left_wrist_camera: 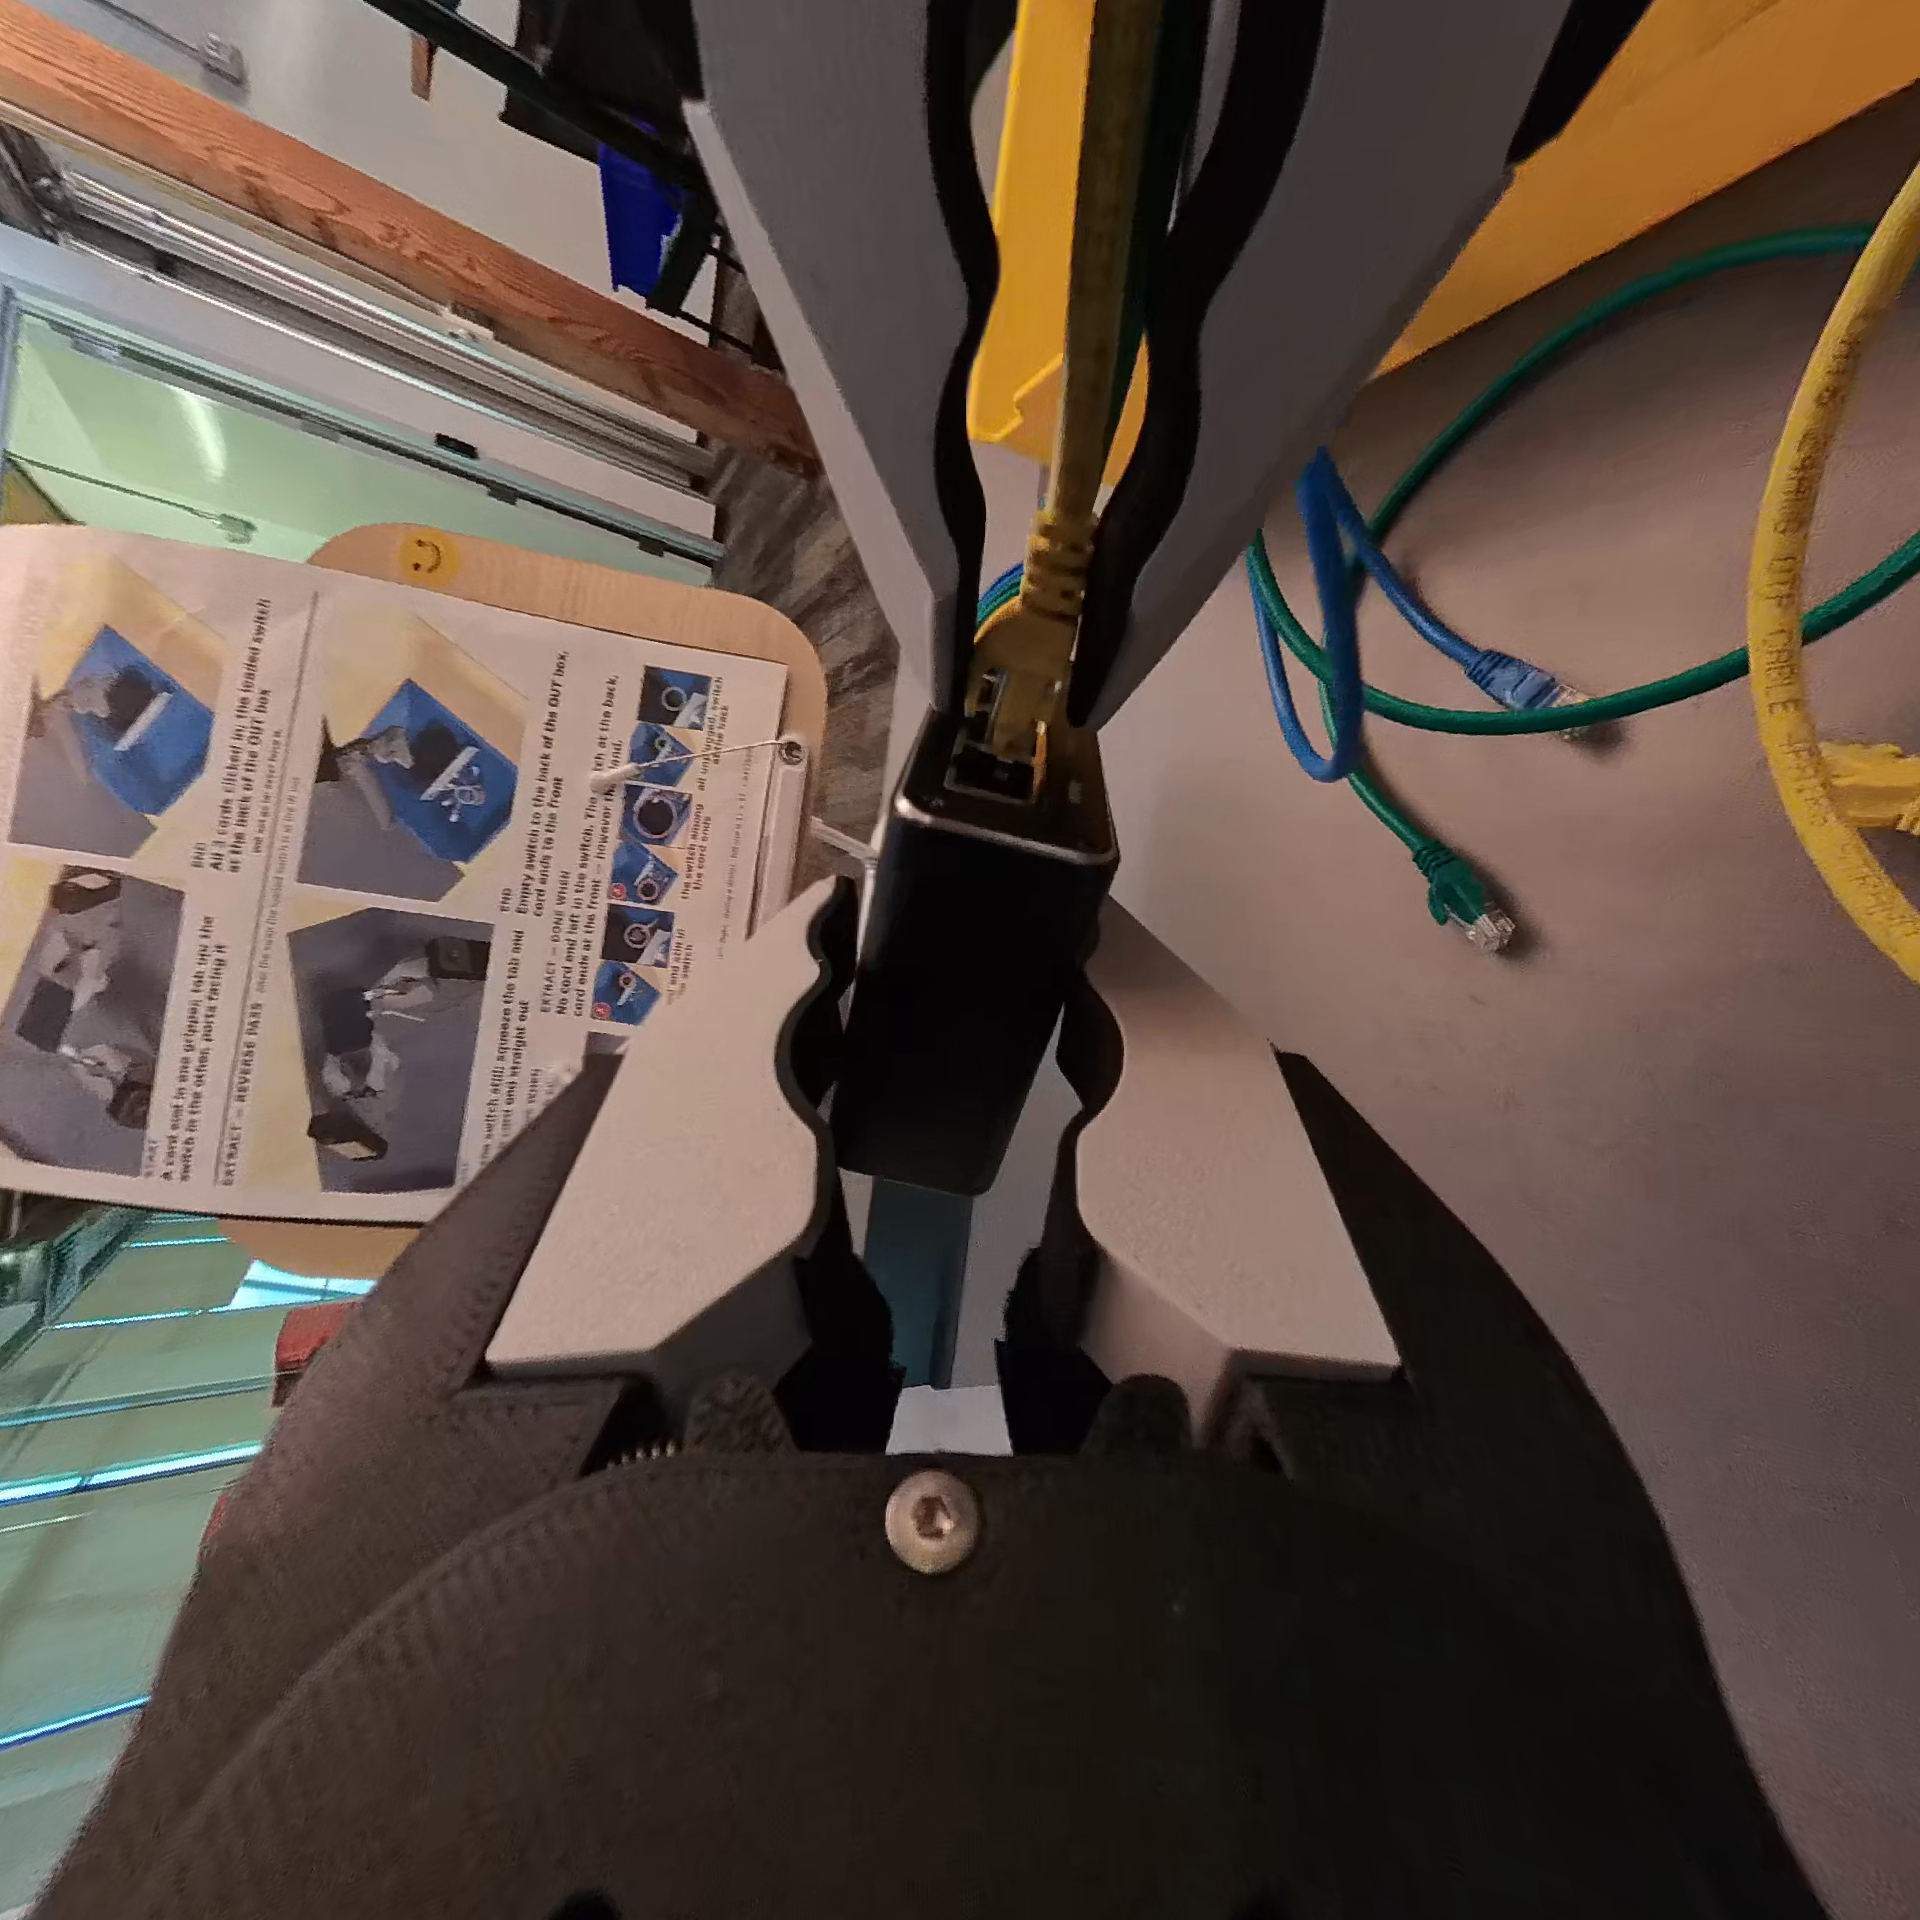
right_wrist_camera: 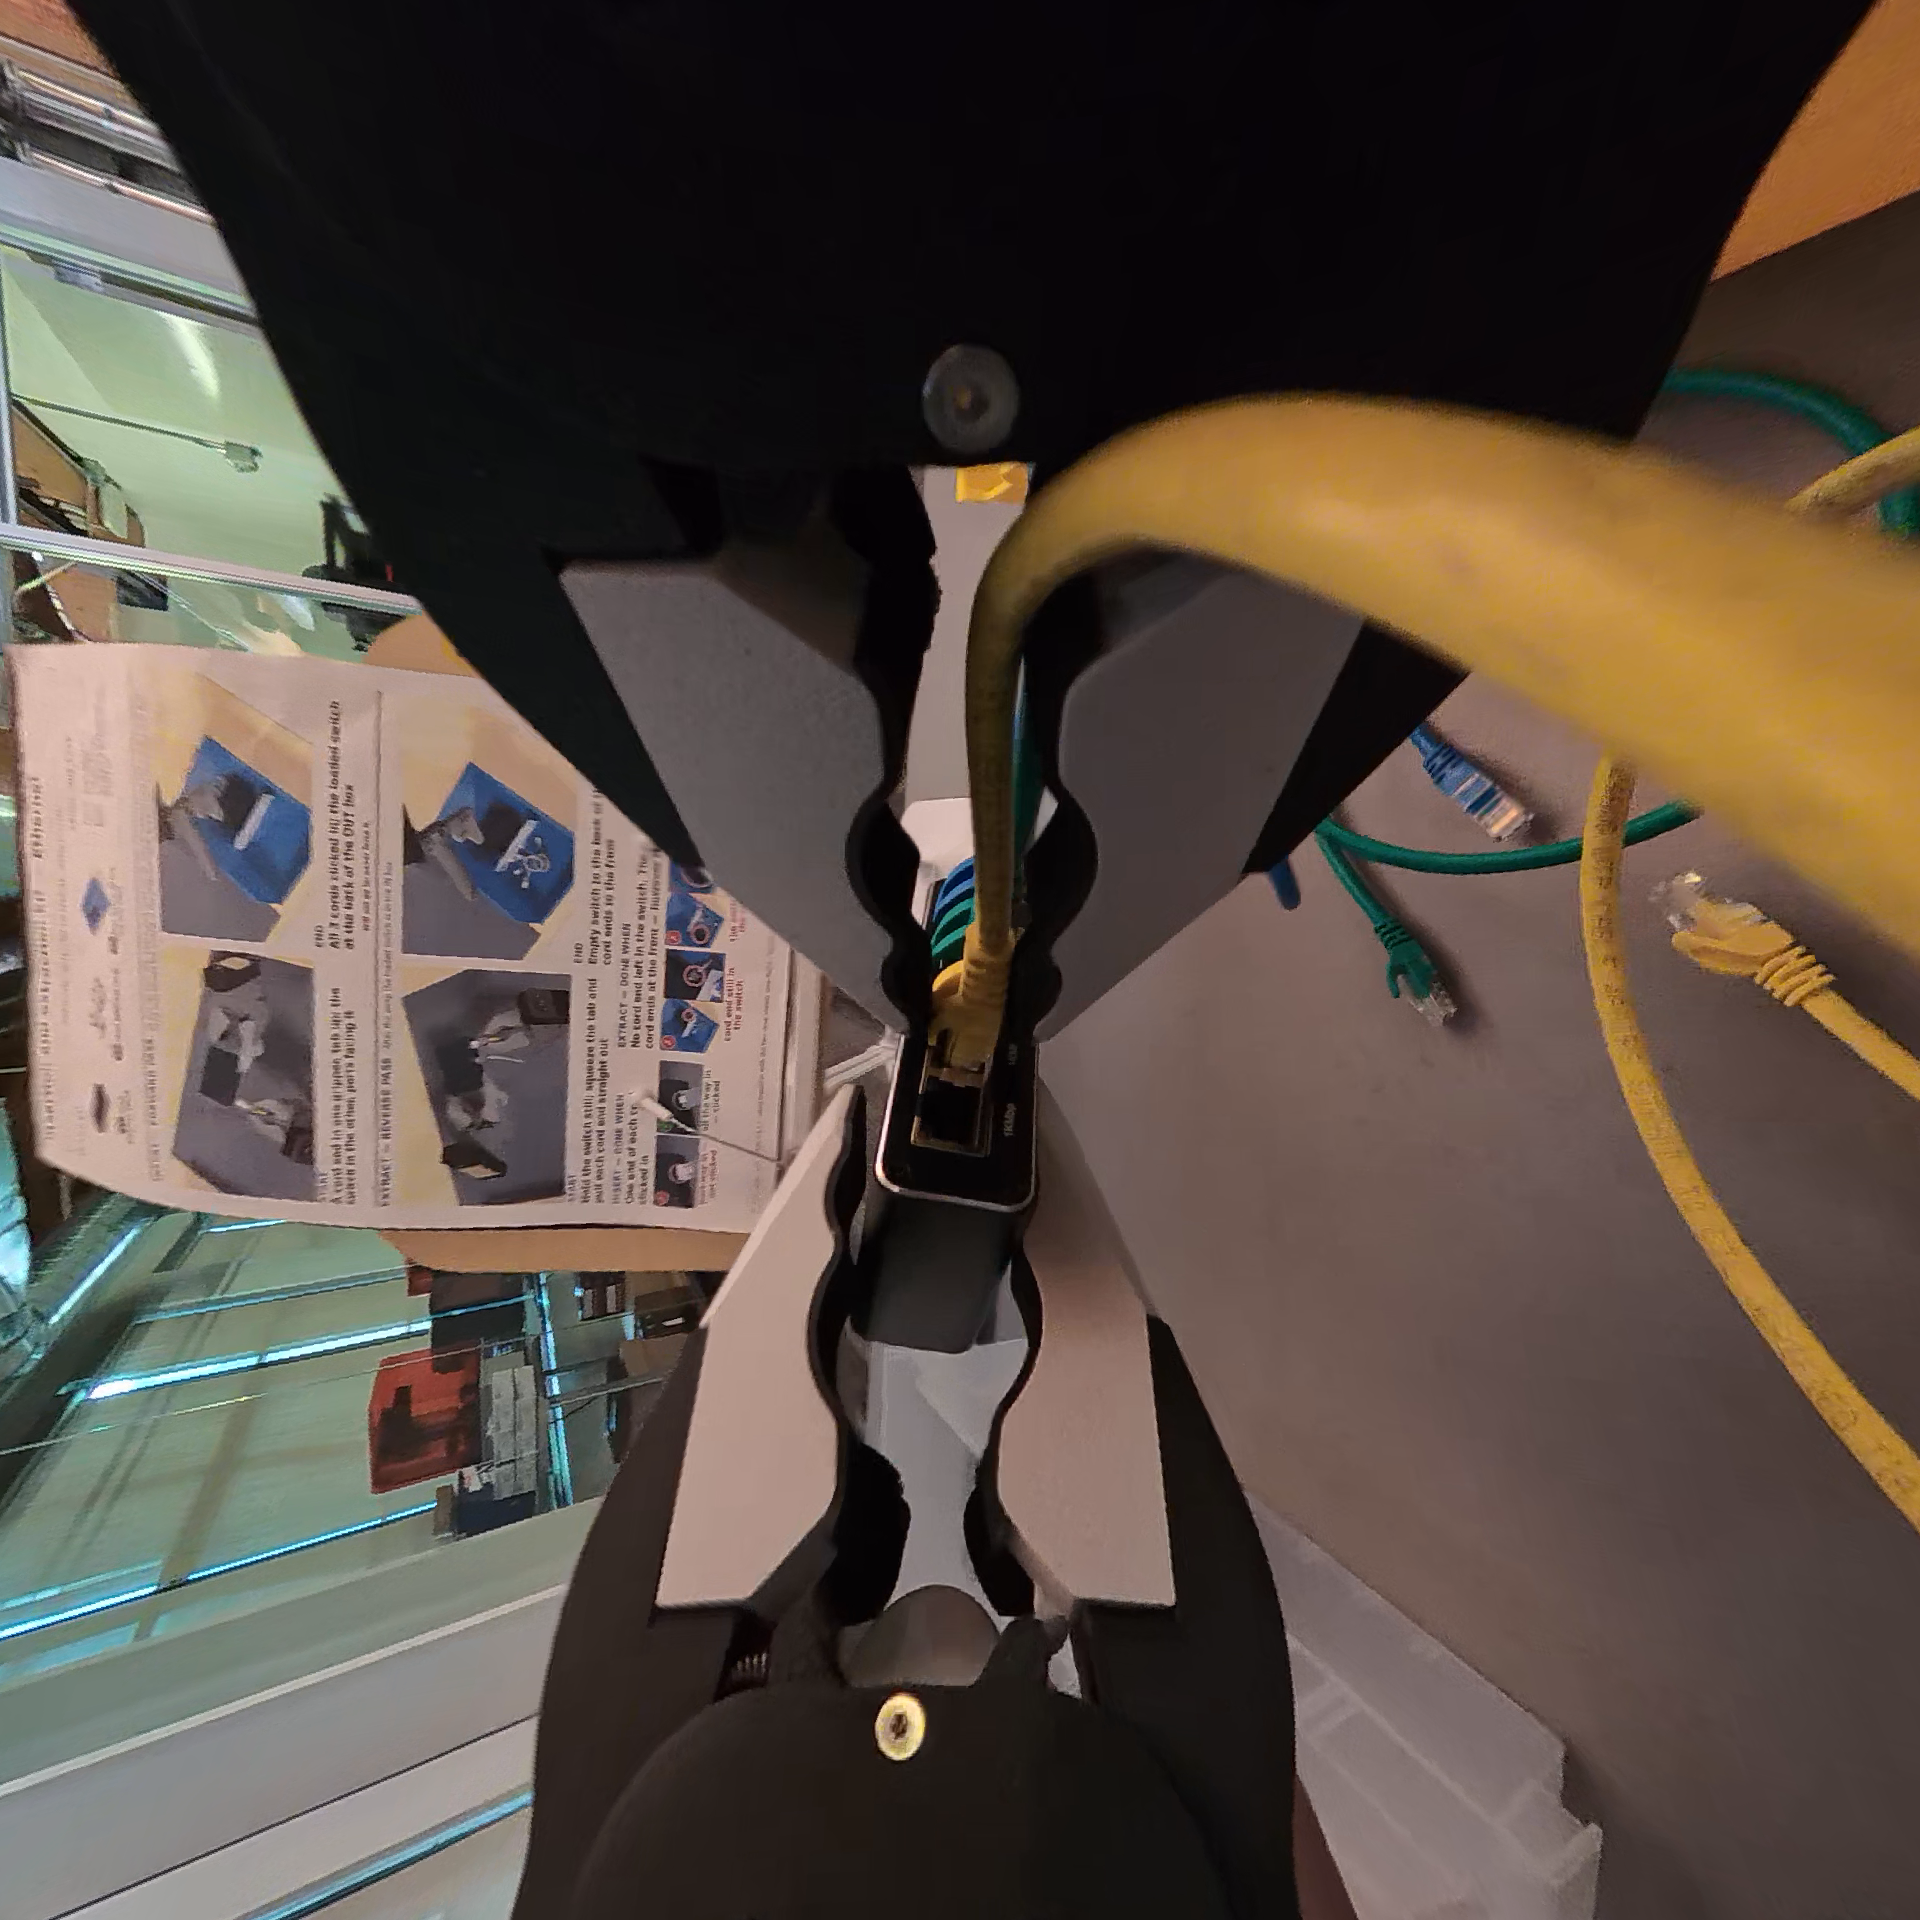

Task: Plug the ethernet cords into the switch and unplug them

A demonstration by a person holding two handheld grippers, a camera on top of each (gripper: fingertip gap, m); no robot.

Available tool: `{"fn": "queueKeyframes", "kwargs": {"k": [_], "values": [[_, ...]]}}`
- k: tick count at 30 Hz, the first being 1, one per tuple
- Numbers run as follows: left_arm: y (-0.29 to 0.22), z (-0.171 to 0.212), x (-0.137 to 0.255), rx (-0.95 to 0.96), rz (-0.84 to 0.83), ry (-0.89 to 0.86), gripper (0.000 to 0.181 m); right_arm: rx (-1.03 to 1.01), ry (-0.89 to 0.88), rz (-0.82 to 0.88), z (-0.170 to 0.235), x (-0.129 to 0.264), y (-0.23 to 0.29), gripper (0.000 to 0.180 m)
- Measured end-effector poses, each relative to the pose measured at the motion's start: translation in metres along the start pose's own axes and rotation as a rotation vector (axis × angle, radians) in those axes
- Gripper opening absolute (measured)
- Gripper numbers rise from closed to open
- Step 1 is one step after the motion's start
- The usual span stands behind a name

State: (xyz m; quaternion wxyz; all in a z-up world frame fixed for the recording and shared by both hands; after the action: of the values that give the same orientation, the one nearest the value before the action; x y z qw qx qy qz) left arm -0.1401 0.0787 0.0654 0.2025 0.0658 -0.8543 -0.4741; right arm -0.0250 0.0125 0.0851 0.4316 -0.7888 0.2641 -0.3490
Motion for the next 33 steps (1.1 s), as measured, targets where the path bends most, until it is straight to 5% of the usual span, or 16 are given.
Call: {"fn": "queueKeyframes", "kwargs": {"k": [17,33], "values": [[-0.007,0.003,-0.005,0.037,0.062,-0.003,0.038,-0.016,0.037,-0.032,0.0,0.001,0.008,0.012],[-0.015,0.0,-0.009,-0.094,-0.082,0.008,0.033,-0.041,-0.047,-0.01,-0.003,-0.002,0.0,0.013]]}}
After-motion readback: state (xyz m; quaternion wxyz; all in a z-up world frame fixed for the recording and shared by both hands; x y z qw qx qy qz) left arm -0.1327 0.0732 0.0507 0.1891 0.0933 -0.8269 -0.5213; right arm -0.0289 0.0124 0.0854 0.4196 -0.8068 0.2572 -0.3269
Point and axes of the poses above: each gripper's, where its closed fingertips meet, x back along the fingers, z out of its underside, y = z × x across the jaws, the point moved 10 cm from there along x, back along the fingers, and after that the axes turned 15 degrees about -y, right-handed, at the moved point
